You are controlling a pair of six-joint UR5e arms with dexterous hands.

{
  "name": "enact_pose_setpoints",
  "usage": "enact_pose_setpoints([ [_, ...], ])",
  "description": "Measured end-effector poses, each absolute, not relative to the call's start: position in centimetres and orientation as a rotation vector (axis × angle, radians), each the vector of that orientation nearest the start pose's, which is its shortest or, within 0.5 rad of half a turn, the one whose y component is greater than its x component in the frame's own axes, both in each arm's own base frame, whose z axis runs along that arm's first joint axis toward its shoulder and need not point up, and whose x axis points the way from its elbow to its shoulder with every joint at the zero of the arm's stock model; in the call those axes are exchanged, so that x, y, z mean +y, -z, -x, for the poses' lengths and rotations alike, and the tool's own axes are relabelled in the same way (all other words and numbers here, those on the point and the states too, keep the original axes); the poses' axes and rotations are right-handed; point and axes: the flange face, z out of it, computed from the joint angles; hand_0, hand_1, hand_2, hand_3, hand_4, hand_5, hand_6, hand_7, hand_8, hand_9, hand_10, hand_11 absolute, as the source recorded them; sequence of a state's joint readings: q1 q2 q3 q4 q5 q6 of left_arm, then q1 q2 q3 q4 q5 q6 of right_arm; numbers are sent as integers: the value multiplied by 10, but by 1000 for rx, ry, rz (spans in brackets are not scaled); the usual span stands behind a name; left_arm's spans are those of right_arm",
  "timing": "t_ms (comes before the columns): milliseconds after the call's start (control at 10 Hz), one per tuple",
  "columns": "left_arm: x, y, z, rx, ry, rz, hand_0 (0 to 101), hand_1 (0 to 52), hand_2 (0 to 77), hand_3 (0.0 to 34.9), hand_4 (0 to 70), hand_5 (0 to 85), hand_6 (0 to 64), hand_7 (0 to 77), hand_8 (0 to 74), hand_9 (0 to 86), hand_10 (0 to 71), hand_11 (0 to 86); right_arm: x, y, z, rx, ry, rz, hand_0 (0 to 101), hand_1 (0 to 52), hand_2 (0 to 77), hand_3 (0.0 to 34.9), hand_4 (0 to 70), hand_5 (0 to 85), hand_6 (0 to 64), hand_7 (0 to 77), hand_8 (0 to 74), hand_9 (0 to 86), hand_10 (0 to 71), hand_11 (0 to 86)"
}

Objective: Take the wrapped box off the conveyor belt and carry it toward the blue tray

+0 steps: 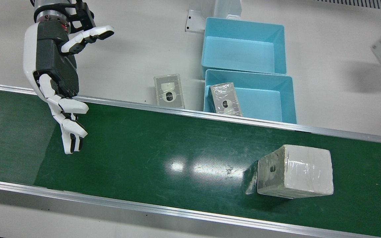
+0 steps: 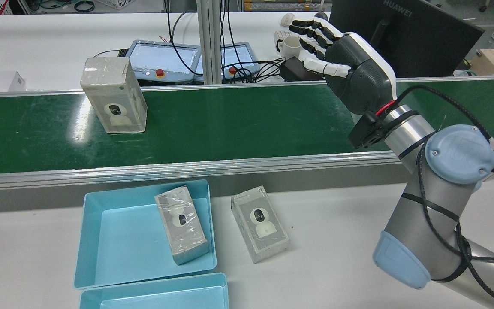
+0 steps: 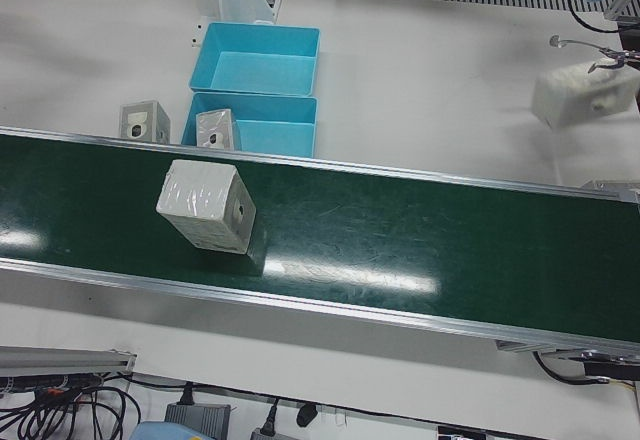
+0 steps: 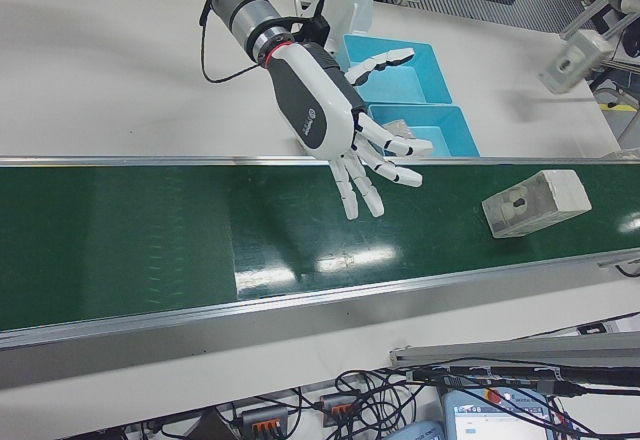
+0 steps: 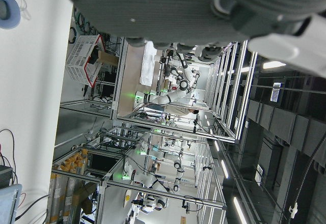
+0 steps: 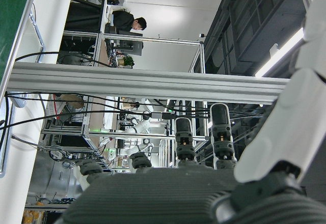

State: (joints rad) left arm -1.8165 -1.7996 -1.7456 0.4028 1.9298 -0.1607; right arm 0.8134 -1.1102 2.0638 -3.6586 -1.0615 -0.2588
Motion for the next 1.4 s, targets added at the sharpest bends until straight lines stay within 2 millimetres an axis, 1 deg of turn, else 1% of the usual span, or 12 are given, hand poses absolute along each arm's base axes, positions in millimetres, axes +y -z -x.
enact_pose_setpoints([
  [500,-510,-522,229,2225,2244,306,0,0,5,0,5,5,5,5,5,5,5,0,-508,-287,234,2703,1851,-238,377,71,142,301,82,278,0,213,0,44,11,16],
  [600,-510,-522,229,2225,2244,306,0,0,11,0,5,5,0,5,5,0,0,0,-507,-288,233,2702,1852,-242,378,71,136,301,82,278,0,202,0,44,11,16],
  [900,-510,-522,229,2225,2244,306,0,0,11,0,5,5,0,5,5,0,5,0,-502,-298,232,2699,1873,-247,378,71,136,301,76,273,0,202,0,44,11,16],
  [1200,-510,-522,229,2225,2244,306,0,0,11,0,5,5,5,5,5,0,5,0,-503,-302,236,2698,1890,-249,378,71,136,302,76,262,0,202,0,44,11,22],
  [1300,-510,-522,229,2225,2244,306,0,0,11,0,5,5,5,5,5,0,5,0,-503,-303,238,2697,1896,-248,378,87,142,301,76,262,0,202,0,44,11,16],
  [1400,-510,-522,229,2225,2244,306,0,0,11,0,5,5,0,5,5,0,0,0,-504,-305,240,2696,1901,-247,378,76,147,301,76,262,0,202,0,44,11,16],
])
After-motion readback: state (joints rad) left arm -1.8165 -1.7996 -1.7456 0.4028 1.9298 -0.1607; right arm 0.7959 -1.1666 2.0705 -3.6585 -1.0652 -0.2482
